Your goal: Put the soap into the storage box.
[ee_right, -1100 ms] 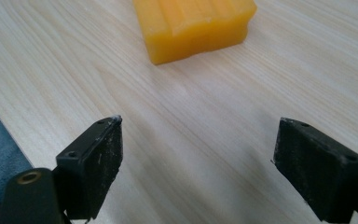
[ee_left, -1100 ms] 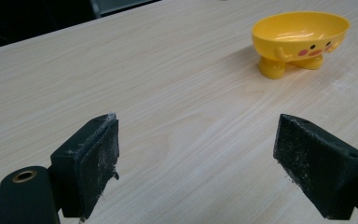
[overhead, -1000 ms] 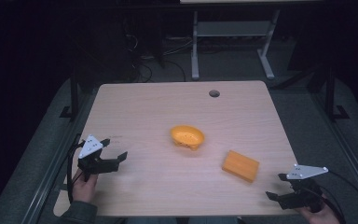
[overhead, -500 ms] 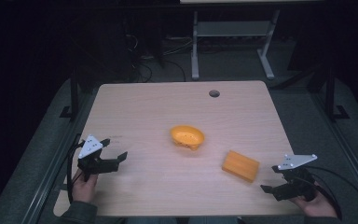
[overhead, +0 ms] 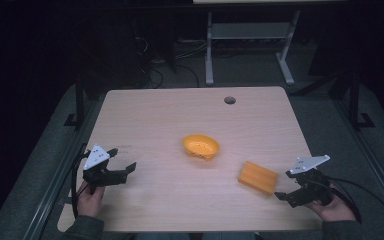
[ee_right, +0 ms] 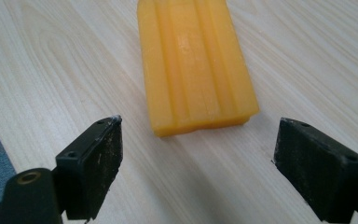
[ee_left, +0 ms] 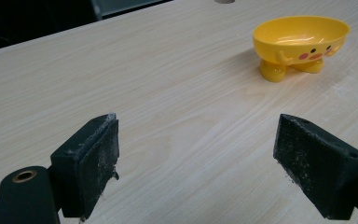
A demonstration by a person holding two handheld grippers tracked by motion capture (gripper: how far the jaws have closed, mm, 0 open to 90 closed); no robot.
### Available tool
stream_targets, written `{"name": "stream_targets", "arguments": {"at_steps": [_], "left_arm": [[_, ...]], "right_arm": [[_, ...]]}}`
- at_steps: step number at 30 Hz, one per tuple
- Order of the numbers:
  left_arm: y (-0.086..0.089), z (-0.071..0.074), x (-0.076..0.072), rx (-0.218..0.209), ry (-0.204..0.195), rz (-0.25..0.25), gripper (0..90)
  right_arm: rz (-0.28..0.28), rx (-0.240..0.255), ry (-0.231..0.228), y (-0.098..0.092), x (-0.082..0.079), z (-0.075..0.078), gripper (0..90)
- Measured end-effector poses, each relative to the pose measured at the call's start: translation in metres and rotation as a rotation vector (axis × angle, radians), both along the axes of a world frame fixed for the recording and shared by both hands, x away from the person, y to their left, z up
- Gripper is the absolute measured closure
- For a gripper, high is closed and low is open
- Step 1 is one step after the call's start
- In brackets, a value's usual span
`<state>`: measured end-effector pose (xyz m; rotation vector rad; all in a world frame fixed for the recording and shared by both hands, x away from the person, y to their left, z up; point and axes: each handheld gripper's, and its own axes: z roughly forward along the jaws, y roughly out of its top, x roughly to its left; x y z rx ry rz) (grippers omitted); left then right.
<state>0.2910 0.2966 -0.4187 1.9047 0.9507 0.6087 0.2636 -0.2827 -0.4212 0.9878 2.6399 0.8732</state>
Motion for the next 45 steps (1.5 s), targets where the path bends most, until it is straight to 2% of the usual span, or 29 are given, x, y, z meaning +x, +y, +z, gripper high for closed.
{"name": "stream_targets", "arguments": {"at_steps": [28,45], "left_arm": [[0.001,0.000,0.000,-0.006,-0.003,-0.002,13.4],[0.002,0.001,0.000,-0.009,-0.007,-0.002,13.4]], "right_arm": [[0.061,-0.040,0.015,0.026,0.027,0.007,14.8],[0.101,-0.069,0.041,0.044,0.041,0.008,14.8]]}}
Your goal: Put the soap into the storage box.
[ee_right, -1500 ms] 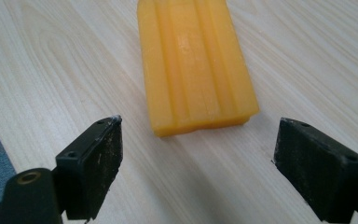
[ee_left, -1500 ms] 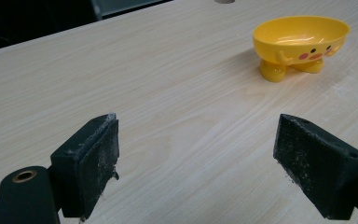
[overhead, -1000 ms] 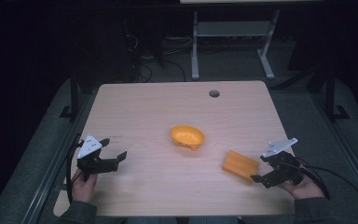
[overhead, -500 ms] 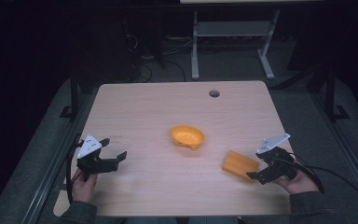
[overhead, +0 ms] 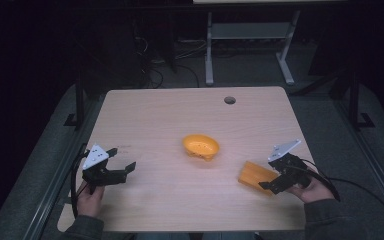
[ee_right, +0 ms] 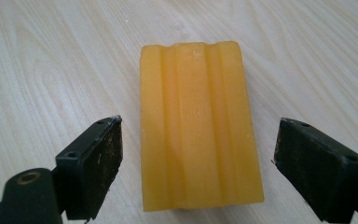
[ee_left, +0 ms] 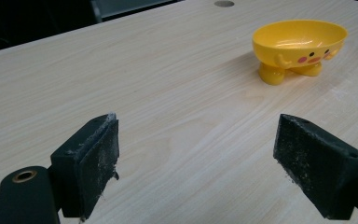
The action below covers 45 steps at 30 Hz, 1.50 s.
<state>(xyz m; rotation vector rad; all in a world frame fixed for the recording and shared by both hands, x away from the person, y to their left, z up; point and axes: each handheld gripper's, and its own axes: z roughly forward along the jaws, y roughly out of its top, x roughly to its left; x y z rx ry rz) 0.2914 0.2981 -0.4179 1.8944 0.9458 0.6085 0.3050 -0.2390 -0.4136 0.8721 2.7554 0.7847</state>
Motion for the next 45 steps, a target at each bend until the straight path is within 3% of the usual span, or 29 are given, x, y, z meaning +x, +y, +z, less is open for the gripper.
{"name": "stream_targets", "arguments": {"at_steps": [17,31,39,45], "left_arm": [[0.001,0.000,0.001,-0.016,-0.002,0.004,13.4],[0.001,0.001,0.001,-0.017,-0.003,0.003,13.4],[0.002,0.001,0.001,-0.015,-0.004,0.003,13.4],[0.002,0.001,0.000,-0.015,-0.006,0.002,13.4]], "right_arm": [[0.049,-0.059,0.027,0.023,0.016,-0.009,14.8],[0.058,-0.154,0.076,0.033,0.024,-0.025,14.4],[0.057,-0.154,0.099,0.033,0.025,-0.036,15.7],[0.057,-0.162,0.075,0.032,0.023,-0.037,19.7]]}}
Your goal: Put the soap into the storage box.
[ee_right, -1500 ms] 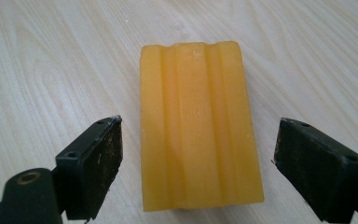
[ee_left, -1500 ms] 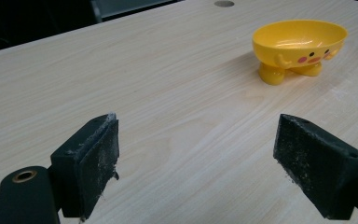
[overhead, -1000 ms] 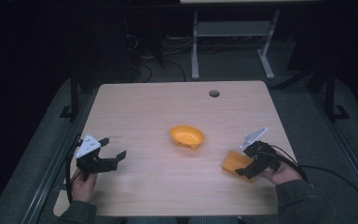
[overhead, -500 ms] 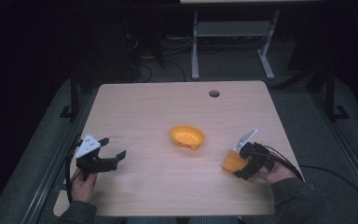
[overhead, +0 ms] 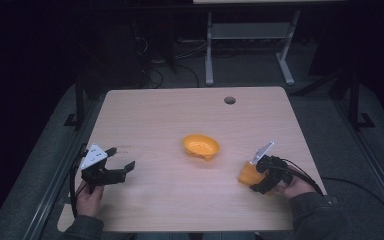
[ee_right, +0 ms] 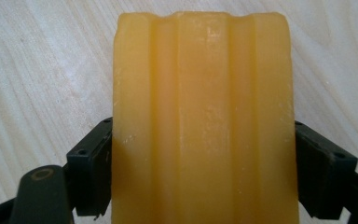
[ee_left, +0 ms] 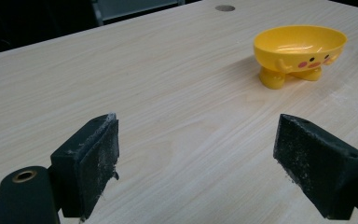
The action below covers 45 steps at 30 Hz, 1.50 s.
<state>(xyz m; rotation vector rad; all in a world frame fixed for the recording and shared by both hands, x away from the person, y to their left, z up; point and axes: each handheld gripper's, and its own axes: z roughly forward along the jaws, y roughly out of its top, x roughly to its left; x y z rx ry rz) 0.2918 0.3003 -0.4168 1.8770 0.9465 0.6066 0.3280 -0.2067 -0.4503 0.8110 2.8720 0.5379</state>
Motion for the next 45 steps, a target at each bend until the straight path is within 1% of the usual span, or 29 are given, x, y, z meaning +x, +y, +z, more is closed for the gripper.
{"name": "stream_targets", "arguments": {"at_steps": [7,12,15,18,20,27,30,36,42,45], "left_arm": [[0.000,0.000,0.000,-0.007,0.000,0.006,13.4],[0.001,0.000,0.000,-0.007,-0.002,0.008,13.4],[0.002,0.001,0.000,-0.004,-0.002,0.006,13.4],[0.001,0.000,0.000,-0.013,-0.003,0.008,13.4],[0.002,0.000,0.000,-0.010,-0.004,0.009,13.4],[0.002,0.000,0.000,-0.019,-0.002,0.013,13.4],[0.002,0.000,0.000,-0.018,-0.002,0.013,13.4],[0.002,0.000,0.000,-0.020,-0.002,0.014,13.4],[0.002,0.001,0.000,-0.021,0.000,0.015,13.4],[0.002,0.001,0.000,-0.019,0.002,0.015,13.4]], "right_arm": [[0.014,-0.002,0.002,0.000,0.000,0.001,20.3],[0.015,0.015,0.010,-0.001,0.000,0.002,20.4],[0.022,0.002,0.009,0.000,0.001,0.004,20.4],[0.022,0.007,0.006,0.001,0.002,0.006,20.4],[0.025,0.014,0.004,0.002,0.003,0.008,20.5],[0.031,0.024,-0.001,0.005,0.007,0.015,20.4],[0.034,0.023,-0.002,0.007,0.009,0.016,20.5],[0.042,0.039,-0.010,0.010,0.016,0.023,20.5],[0.057,0.033,-0.016,0.017,0.021,0.030,20.5],[0.062,0.043,-0.020,0.020,0.024,0.034,20.5]]}}
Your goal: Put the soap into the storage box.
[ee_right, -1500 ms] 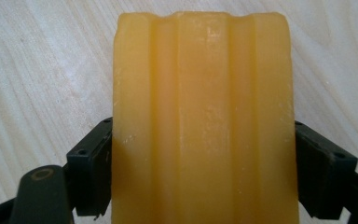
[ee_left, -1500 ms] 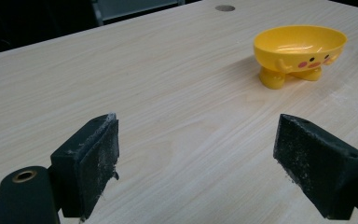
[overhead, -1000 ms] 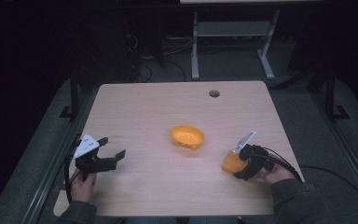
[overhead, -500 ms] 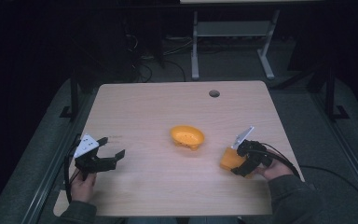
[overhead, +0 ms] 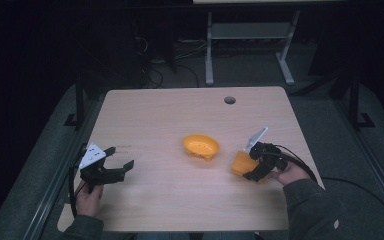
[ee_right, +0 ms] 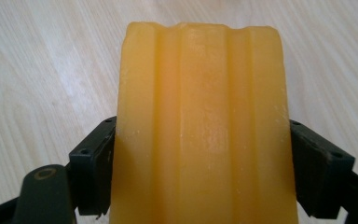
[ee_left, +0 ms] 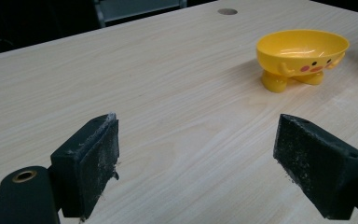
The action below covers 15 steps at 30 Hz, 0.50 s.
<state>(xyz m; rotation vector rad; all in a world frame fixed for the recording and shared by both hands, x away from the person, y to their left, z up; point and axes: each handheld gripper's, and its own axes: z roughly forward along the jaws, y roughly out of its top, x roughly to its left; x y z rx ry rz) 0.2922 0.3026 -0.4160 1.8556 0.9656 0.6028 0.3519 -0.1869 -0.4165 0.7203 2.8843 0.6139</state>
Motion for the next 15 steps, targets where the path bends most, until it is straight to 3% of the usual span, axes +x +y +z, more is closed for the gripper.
{"name": "stream_targets", "arguments": {"at_steps": [15], "left_arm": [[0.001,0.000,0.000,0.000,-0.002,0.000,13.4]], "right_arm": [[0.034,-0.004,-0.016,0.016,0.013,0.013,20.5]]}}
